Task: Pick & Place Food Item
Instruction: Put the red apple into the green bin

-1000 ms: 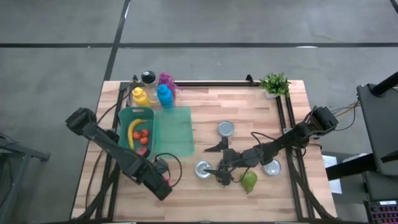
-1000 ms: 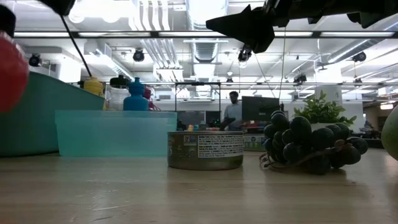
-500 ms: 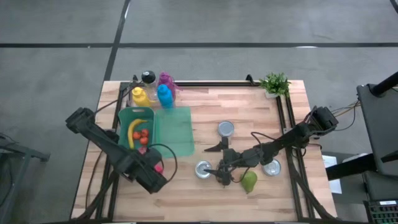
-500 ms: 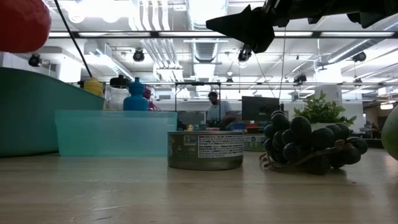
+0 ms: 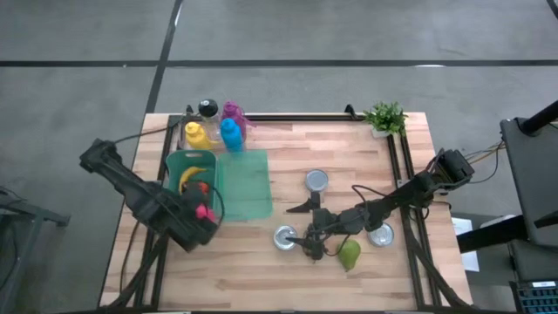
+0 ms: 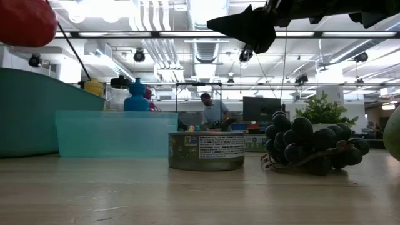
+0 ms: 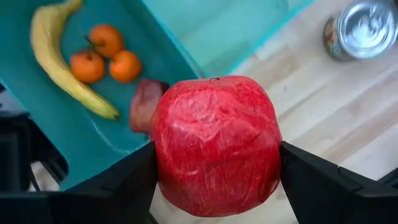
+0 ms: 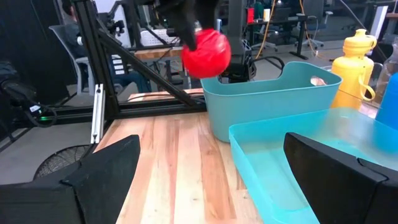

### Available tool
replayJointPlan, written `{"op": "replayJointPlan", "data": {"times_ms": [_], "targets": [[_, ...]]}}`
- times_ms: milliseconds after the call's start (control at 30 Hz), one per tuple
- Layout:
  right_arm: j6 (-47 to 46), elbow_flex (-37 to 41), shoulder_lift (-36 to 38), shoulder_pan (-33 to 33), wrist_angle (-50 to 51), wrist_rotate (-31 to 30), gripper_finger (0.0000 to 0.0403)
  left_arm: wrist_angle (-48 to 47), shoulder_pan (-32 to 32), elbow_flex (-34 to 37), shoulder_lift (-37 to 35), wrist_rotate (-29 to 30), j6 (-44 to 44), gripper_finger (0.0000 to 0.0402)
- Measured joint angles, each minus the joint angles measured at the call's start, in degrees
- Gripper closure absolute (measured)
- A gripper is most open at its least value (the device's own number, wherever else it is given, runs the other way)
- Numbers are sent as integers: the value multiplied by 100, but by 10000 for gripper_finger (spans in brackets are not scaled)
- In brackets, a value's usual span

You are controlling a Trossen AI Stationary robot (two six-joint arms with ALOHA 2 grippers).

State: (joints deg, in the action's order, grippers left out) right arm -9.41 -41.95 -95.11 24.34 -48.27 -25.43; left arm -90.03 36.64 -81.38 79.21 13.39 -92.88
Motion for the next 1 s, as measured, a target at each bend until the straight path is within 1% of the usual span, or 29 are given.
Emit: {"op": "replayJointPlan", "data": {"times_ms": [233,533,667,833,1000], "targets": [[0,0,0,0,0,0,6,-1,-101,748,-1069,76,-175,103],[0,0,0,0,0,-2,6,-4,-162,1730,-1899,57,-689,103],[0,0,0,2,0,-1,6,-1,-240,2029,-2040,58,-891,103],[0,0,0,2,0,-2,6,24,-420,2388,-2028,57,-1004,103],[0,0,0,1,-1,-2,6,290,-613,2767,-2023,57,-1040,103]]}}
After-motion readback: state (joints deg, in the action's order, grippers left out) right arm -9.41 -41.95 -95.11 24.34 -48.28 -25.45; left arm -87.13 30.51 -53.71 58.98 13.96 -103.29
